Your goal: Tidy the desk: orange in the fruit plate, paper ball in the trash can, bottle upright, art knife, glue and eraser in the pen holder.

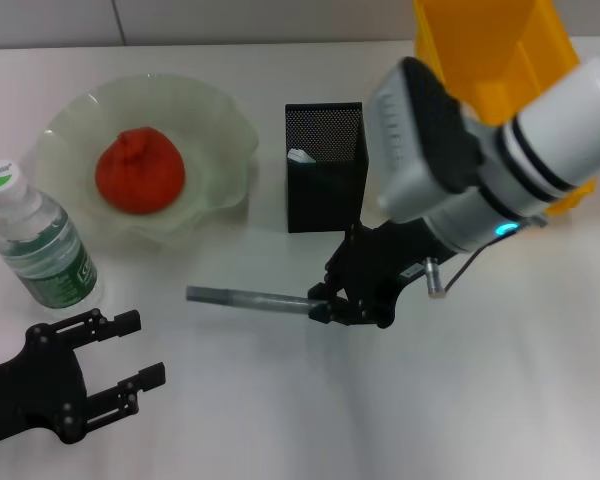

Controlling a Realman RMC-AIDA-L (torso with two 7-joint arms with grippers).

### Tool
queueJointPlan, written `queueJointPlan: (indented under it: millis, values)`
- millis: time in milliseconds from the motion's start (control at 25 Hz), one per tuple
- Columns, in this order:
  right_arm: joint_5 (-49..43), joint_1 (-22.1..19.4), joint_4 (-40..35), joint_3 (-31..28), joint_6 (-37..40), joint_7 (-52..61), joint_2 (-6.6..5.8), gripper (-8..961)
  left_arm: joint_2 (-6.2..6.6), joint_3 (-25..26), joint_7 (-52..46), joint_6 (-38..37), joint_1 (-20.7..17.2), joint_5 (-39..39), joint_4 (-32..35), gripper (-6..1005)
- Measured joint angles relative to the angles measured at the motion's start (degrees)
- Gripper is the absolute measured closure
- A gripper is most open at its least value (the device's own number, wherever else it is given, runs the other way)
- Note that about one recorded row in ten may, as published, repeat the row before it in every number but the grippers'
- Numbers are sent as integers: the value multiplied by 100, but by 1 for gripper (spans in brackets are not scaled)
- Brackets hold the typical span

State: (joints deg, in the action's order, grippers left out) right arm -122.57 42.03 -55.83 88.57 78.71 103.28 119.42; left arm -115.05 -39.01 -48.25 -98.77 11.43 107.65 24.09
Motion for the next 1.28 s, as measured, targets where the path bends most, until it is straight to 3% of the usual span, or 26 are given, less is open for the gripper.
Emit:
queueJointPlan:
  millis: [360, 680, 920, 1280]
  values:
    - [1045, -984, -156, -1087, 647, -1248, -2, 806, -65, 47, 0, -2, 10, -8, -21, 356]
    - [1578, -1540, 125, -1462, 715, -2371, 17, 806, -139, 149, 84, 5, 58, -16, -11, 356]
    - [2724, -2001, 252, -1615, 582, -4218, 17, 810, -204, 184, 89, -3, 88, -17, 26, 356]
    - [3997, -2183, 585, -1632, -60, -7287, 28, 810, -253, 219, 269, 110, 270, 1, -21, 356]
